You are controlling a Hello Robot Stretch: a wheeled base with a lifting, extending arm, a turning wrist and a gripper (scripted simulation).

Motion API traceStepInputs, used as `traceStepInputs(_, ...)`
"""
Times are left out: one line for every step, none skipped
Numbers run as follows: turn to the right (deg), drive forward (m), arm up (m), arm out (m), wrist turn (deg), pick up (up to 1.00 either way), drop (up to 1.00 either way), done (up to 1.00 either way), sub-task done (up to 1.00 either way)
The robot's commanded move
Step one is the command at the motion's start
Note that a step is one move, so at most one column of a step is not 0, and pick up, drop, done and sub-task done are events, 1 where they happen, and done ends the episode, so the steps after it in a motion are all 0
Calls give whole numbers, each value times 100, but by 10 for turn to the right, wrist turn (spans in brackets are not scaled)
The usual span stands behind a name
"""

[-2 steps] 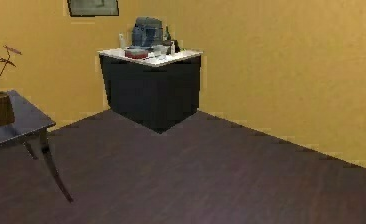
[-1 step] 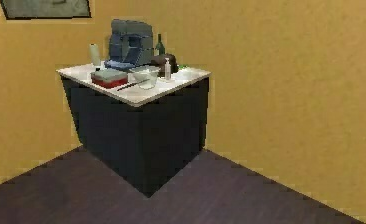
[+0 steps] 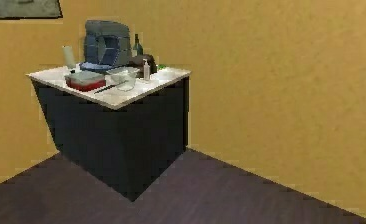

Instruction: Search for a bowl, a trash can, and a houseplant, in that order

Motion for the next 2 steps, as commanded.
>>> traceStepInputs(0, 50, 0, 0, 0, 0, 0, 0, 0)
traceStepInputs(-240, 0, 0, 0, 0, 0, 0, 0, 0)
